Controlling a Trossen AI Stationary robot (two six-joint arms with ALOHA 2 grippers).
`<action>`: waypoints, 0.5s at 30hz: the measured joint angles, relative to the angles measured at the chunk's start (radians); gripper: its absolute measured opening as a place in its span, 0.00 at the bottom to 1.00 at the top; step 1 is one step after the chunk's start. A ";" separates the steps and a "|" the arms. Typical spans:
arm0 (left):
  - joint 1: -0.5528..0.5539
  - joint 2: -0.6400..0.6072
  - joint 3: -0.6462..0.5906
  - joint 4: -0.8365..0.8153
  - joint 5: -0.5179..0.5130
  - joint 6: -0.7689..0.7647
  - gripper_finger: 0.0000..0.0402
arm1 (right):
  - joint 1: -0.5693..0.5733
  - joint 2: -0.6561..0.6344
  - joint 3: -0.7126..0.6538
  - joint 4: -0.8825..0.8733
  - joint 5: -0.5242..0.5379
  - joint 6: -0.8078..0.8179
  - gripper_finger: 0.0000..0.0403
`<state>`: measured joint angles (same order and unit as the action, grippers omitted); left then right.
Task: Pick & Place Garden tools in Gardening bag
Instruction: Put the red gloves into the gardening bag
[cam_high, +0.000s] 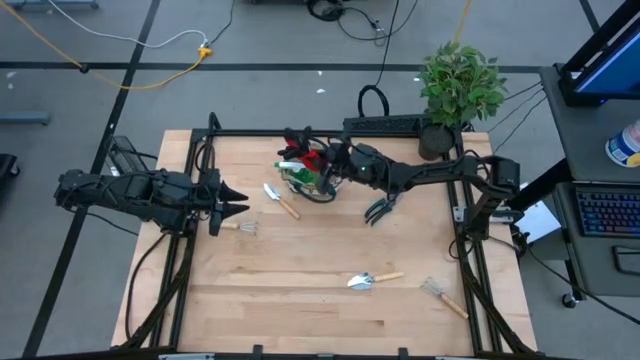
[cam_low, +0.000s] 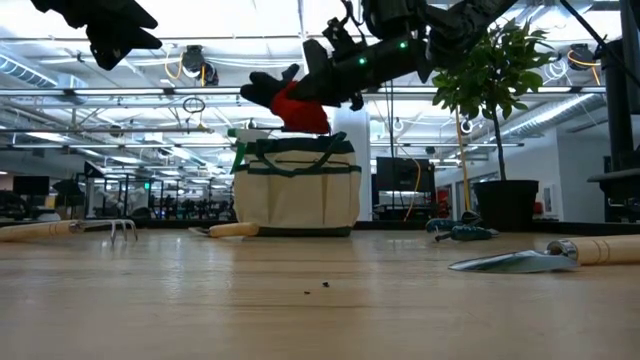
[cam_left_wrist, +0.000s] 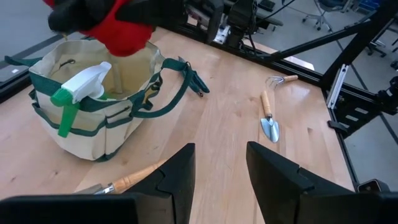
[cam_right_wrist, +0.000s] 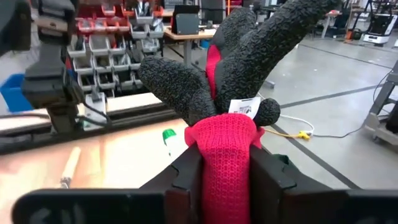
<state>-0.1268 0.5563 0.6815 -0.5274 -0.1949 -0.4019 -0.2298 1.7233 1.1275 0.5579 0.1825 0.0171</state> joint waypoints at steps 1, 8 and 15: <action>0.000 0.000 0.000 0.000 0.000 0.000 0.37 | 0.000 0.000 0.000 0.000 0.000 -0.004 0.22; 0.000 0.000 0.000 0.000 0.000 0.000 0.37 | -0.003 -0.002 0.000 -0.015 0.000 -0.006 0.29; 0.000 0.000 0.000 0.000 0.000 0.000 0.37 | -0.025 -0.002 0.000 -0.016 0.000 -0.004 0.37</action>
<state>-0.1268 0.5564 0.6815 -0.5274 -0.1947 -0.4023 -0.2551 1.7214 1.1275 0.5419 0.1825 0.0136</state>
